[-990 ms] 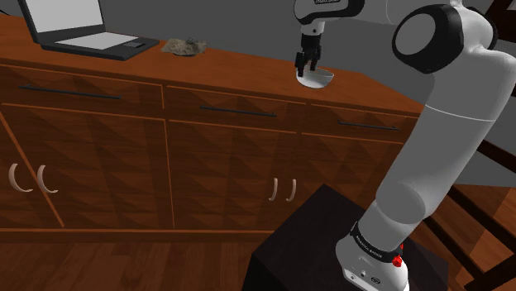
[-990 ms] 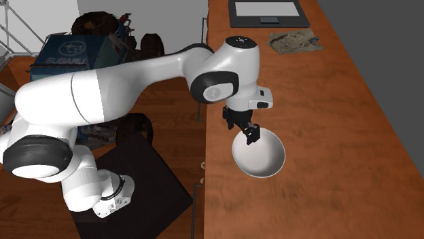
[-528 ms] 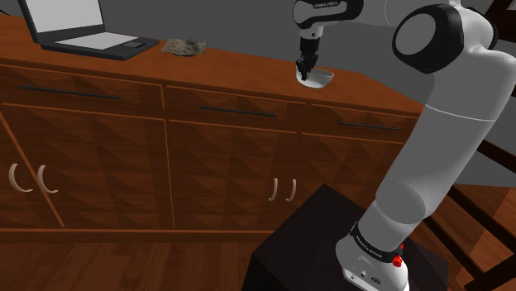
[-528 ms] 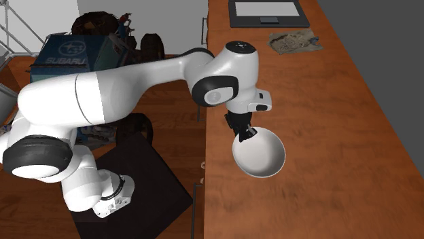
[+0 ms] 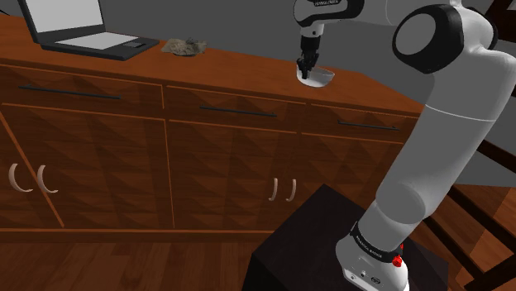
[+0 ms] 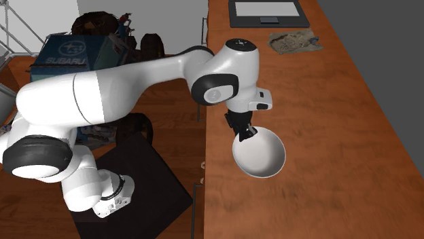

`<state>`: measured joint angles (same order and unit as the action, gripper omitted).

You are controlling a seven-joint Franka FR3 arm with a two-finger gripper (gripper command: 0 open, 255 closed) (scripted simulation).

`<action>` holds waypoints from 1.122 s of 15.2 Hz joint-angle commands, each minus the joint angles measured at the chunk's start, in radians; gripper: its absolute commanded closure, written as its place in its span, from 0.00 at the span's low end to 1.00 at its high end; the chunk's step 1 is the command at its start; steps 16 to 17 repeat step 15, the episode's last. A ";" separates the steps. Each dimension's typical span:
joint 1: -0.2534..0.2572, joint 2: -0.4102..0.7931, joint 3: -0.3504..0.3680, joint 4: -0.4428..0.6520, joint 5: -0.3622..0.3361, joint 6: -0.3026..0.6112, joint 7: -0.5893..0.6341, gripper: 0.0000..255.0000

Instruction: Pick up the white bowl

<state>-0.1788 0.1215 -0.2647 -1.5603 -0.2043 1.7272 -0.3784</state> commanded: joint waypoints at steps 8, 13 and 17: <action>-0.003 0.029 -0.001 0.154 0.010 -0.123 -0.028 1.00; -0.007 0.058 -0.003 0.260 0.018 -0.199 -0.047 1.00; -0.007 0.059 -0.003 0.264 0.019 -0.201 -0.048 1.00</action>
